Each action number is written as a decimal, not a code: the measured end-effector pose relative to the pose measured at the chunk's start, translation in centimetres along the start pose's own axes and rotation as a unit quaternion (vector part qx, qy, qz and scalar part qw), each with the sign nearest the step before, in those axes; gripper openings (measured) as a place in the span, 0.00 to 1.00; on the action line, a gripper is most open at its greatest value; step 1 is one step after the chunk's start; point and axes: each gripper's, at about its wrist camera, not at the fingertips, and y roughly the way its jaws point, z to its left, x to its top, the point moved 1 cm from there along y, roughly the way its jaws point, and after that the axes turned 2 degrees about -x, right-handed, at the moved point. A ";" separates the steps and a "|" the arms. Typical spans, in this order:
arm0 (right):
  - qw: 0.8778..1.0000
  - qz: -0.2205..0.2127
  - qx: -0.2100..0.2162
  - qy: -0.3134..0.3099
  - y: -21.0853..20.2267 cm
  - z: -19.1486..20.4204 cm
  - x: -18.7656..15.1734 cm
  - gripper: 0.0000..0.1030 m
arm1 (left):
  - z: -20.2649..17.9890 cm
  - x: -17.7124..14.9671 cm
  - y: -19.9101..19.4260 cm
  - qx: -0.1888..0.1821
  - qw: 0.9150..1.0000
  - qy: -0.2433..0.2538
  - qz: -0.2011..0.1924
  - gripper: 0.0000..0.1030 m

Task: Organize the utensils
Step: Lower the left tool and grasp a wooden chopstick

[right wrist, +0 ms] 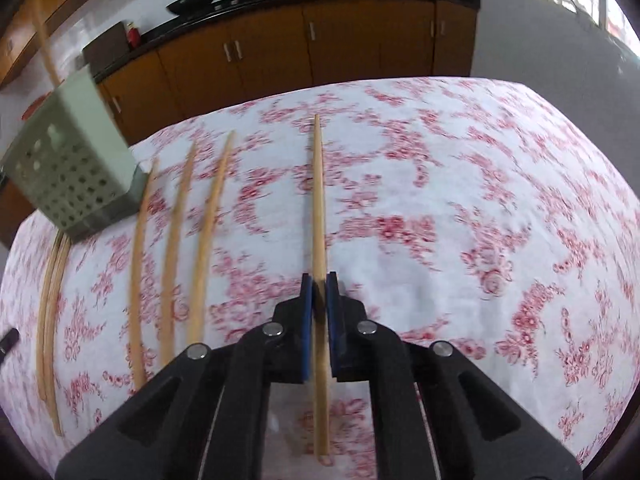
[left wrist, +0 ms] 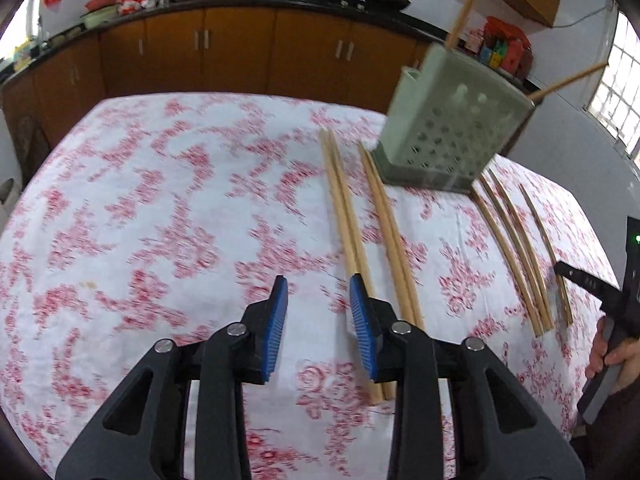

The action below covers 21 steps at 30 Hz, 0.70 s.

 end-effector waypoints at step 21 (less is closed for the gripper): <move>0.999 -0.011 0.014 -0.037 -0.9 0.7 -1.2 0.08 | 0.2 0.5 2.6 0.058 0.998 0.000 0.013 0.07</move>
